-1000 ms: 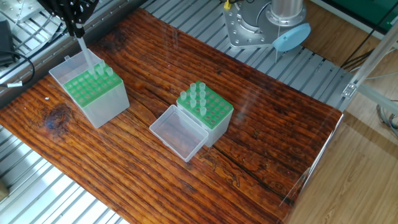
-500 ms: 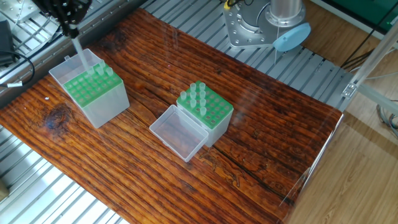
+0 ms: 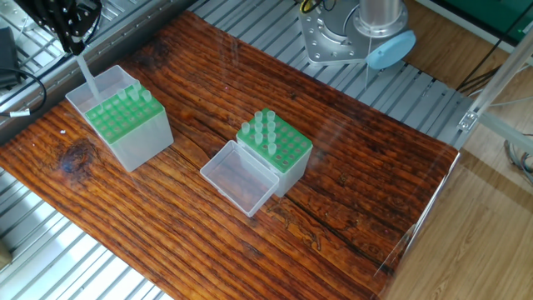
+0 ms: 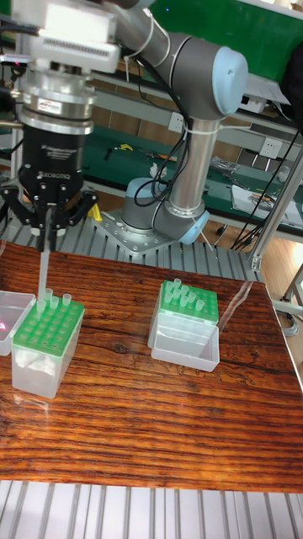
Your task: Transfer all large pipette tips from one holder to another
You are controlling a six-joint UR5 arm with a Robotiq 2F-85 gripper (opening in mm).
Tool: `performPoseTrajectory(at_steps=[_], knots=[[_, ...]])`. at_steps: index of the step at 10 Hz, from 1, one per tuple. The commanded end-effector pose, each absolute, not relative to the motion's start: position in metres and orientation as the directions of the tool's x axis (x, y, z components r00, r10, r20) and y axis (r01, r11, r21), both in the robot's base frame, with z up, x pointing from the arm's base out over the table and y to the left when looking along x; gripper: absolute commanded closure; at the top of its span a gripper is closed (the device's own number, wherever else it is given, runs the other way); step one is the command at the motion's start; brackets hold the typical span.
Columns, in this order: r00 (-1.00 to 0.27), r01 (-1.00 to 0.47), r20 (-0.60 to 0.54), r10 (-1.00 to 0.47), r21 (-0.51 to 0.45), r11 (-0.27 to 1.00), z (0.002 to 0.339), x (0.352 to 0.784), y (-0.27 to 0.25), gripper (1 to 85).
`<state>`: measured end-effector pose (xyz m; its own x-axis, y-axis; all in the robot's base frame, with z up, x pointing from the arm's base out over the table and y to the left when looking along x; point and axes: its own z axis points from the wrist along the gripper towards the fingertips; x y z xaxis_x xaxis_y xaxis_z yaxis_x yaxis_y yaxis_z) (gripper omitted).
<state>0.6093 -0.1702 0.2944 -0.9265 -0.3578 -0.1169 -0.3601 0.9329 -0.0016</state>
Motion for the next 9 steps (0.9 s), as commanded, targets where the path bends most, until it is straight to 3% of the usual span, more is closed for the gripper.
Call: performPoseTrajectory(at_steps=[1,9], knots=[[-0.915,-0.388,-0.123,-0.383,0.013,0.922,0.284,0.595,-0.189,84.7],[-0.918,-0.376,-0.141,-0.369,0.02,0.927,0.281,0.6,-0.177,84.7]])
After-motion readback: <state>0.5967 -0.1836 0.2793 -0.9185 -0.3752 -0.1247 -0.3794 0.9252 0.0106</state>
